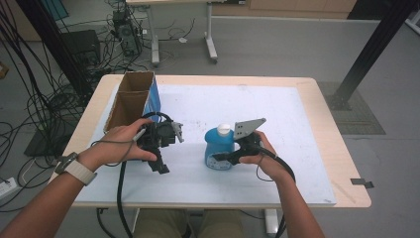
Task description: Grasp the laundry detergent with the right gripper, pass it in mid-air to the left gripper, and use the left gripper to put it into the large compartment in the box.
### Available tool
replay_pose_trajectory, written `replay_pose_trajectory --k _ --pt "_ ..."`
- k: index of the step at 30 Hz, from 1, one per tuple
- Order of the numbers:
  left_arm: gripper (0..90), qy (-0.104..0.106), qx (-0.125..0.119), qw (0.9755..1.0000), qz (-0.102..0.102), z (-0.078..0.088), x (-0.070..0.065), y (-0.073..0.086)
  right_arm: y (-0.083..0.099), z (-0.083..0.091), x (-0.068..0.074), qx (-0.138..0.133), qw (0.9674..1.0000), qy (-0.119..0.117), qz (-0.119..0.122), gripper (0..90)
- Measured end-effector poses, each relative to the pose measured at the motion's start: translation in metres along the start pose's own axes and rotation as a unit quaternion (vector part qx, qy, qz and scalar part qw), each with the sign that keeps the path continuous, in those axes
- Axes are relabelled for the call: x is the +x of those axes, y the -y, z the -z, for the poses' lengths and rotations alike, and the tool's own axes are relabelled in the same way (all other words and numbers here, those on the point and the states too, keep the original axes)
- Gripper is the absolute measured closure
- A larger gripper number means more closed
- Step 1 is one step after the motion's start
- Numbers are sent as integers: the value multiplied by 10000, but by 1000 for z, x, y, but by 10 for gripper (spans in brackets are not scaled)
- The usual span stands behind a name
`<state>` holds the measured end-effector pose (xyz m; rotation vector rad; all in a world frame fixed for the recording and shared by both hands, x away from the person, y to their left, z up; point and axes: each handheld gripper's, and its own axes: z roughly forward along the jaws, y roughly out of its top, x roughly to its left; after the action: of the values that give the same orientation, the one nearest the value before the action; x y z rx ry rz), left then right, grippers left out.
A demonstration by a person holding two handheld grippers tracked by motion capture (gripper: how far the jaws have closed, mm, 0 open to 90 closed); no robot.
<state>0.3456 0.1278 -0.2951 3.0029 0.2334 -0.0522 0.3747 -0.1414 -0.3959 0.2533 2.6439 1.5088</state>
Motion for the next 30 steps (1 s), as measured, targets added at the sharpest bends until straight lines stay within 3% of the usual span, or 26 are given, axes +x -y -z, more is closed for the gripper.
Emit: replay_pose_trajectory --k 20,30 --pt "115 -21 -14 10000 11 1 0 0 -1 0 0 35 10000 5 0 435" --pt "106 -99 -20 9999 12 12 -1 -3 -6 4 2 -35 10000 -13 14 436"
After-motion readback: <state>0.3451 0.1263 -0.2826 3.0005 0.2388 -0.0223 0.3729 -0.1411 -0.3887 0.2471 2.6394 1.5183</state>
